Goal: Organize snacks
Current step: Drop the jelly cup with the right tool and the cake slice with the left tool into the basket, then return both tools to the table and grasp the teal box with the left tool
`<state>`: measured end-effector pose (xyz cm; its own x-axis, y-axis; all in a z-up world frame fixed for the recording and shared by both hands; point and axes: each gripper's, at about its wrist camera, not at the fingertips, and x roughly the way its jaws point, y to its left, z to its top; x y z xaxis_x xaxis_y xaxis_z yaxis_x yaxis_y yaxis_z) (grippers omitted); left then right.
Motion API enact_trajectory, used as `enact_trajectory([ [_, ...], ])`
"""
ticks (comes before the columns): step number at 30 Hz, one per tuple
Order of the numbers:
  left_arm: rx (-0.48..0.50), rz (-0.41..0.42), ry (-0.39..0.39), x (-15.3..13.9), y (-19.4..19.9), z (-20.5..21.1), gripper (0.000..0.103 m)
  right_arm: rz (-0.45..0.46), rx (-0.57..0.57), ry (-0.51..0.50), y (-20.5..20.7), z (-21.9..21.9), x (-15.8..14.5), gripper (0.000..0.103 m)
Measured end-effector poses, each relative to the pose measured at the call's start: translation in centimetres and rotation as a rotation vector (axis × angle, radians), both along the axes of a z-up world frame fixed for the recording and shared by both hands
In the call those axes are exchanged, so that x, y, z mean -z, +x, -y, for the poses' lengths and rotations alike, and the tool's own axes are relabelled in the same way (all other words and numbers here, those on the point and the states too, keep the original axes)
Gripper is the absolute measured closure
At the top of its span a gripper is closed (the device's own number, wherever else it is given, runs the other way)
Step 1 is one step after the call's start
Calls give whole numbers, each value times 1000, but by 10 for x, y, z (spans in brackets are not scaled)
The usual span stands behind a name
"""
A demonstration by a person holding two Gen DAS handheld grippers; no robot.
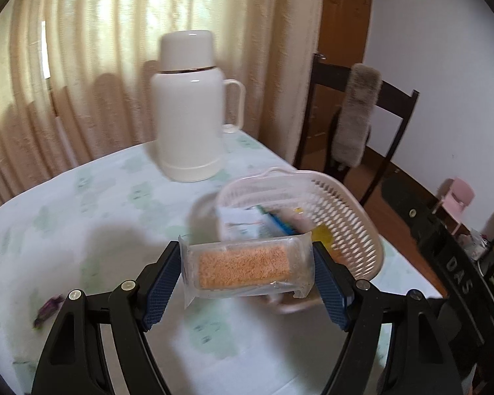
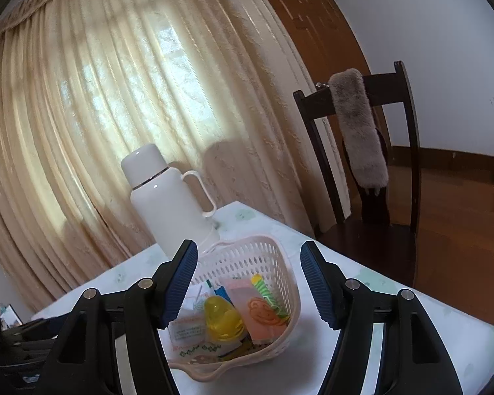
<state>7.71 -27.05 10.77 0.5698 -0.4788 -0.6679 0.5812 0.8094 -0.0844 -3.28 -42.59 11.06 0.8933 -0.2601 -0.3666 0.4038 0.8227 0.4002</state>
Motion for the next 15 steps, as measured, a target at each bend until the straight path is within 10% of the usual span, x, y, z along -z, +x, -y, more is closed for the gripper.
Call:
enact_trajectory([
  [15,-46,-97,-69,9,18,-8,15,20,34,27,-6,7,-1,36],
])
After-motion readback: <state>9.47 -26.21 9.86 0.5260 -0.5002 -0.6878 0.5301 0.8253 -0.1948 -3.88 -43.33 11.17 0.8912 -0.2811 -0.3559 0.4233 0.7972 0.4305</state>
